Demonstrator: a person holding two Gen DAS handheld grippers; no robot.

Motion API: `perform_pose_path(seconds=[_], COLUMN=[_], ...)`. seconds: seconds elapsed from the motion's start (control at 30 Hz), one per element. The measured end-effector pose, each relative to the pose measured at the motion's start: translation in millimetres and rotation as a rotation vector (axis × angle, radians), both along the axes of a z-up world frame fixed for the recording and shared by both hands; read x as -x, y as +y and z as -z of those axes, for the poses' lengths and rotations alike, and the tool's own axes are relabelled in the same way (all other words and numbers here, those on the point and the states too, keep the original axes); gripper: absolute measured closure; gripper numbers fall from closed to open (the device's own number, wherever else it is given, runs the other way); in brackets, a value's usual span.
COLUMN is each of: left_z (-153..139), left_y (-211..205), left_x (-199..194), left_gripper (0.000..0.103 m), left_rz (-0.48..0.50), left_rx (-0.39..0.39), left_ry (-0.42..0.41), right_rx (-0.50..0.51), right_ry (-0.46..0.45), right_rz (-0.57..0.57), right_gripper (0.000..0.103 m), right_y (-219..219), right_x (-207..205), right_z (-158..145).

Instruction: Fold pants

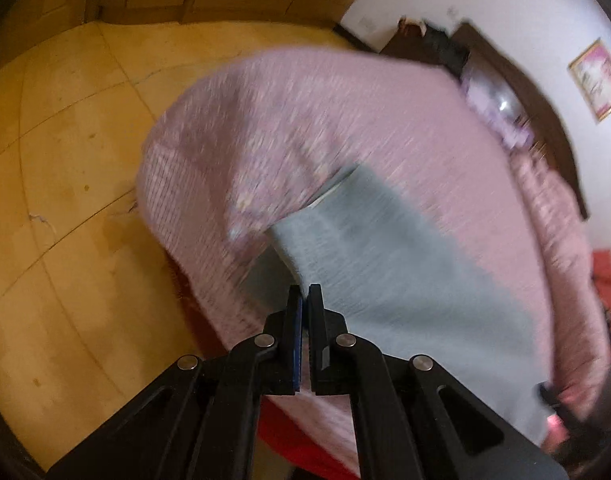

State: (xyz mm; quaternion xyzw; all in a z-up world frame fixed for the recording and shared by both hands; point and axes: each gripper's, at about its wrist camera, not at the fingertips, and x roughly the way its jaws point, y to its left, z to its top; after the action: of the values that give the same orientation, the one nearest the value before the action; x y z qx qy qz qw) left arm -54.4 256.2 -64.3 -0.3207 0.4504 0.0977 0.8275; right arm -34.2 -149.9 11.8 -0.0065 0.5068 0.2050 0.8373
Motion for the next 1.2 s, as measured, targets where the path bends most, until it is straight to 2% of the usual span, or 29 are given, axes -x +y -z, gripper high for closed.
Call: perform_pose_path(seconds=[0.1, 0.17, 0.33, 0.47, 0.53, 0.67, 0.87, 1.0, 1.2], left_z=[36, 39, 6, -24, -34, -43, -45, -44, -39], left_y=[-8, -12, -13, -7, -3, -2, -4, -4, -8], left_x=[-12, -13, -10, -9, -13, -25, -56, -81, -93], left_gripper=[0.103, 0.103, 0.102, 0.091, 0.087, 0.086, 0.086, 0.086, 0.082], left_rz=[0.039, 0.049, 0.088, 0.079, 0.078, 0.112, 0.206, 0.255, 0.330], left_rx=[0.005, -0.019, -0.149, -0.276, -0.297, -0.301, -0.235, -0.191, -0.218], left_ry=[0.097, 0.111, 0.085, 0.049, 0.016, -0.029, -0.104, -0.114, -0.105], right_rx=[0.008, 0.010, 0.024, 0.043, 0.051, 0.055, 0.026, 0.006, -0.024], right_ry=[0.004, 0.011, 0.027, 0.012, 0.000, -0.020, -0.033, -0.016, 0.035], right_rz=[0.006, 0.018, 0.043, 0.061, 0.068, 0.076, 0.087, 0.087, 0.062], right_gripper=[0.064, 0.064, 0.064, 0.064, 0.062, 0.053, 0.049, 0.049, 0.049], right_y=[-3, -8, -19, -28, -31, -36, -43, -42, -34], right_x=[1, 1, -5, -14, -19, -34, -70, -96, -113], right_z=[1, 2, 6, 2, -1, -7, -10, 0, 15])
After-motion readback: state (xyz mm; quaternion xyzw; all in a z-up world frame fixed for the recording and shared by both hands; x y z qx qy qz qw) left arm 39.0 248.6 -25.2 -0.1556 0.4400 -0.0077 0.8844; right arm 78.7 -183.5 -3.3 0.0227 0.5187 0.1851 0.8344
